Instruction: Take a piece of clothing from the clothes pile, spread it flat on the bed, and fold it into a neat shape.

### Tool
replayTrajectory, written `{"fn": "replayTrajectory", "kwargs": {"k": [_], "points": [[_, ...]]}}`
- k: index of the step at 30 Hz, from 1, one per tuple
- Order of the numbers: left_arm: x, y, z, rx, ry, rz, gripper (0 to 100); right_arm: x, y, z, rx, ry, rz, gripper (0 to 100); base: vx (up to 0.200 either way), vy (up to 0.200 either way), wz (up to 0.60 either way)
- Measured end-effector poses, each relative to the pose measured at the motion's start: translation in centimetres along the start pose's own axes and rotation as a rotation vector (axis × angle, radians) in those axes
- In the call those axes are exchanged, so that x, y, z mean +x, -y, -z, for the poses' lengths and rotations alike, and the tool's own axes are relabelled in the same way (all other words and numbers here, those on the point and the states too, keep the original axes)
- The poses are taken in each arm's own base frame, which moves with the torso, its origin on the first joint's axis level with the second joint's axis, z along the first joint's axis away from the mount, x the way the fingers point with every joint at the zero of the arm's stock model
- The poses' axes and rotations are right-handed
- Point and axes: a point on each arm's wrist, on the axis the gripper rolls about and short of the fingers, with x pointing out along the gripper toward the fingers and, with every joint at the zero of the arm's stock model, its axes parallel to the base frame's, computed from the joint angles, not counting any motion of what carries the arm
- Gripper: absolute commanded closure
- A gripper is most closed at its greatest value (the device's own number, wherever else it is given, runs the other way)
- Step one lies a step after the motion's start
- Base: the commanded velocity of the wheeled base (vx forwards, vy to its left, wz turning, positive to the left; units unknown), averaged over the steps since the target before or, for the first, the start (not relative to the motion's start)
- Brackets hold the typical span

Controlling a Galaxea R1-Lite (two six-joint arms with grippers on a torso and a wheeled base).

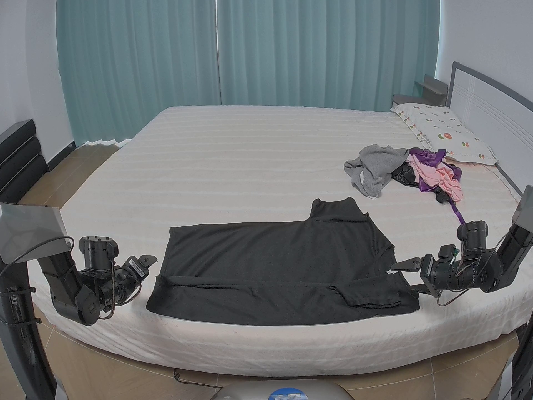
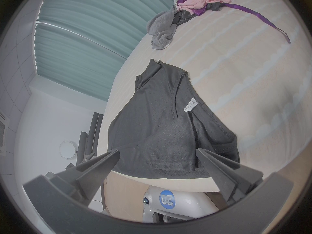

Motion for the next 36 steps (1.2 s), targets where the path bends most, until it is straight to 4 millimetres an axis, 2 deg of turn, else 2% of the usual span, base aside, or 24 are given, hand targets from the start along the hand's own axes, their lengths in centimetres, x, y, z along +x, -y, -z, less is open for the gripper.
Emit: {"fn": "replayTrajectory", "kwargs": {"k": [10, 17, 24, 30, 36], "points": [[0.0, -0.1, 0.1, -0.003, -0.018, -0.001, 0, 0.0, 0.0, 0.1, -0.003, -0.004, 0.001, 0, 0.18, 0.0, 0.0], [-0.4, -0.1, 0.3, -0.002, -0.057, 0.027, 0, 0.0, 0.0, 0.2, -0.011, -0.006, 0.001, 0, 0.0, 0.0, 0.0], [-2.7, -0.1, 0.8, -0.006, -0.223, 0.147, 0, 0.1, 0.1, 0.3, -0.01, -0.01, 0.004, 0, 0.0, 0.0, 0.0], [-4.1, -0.5, 2.3, -0.003, -0.359, 0.091, 0, 0.3, 0.1, 0.4, -0.01, -0.018, 0.006, 0, 0.0, 0.0, 0.0], [-3.2, 0.4, 2.7, 0.017, -0.383, 0.083, 0, 0.5, 0.2, 0.6, -0.009, -0.028, 0.01, 0, 0.0, 0.0, 0.0]]}}
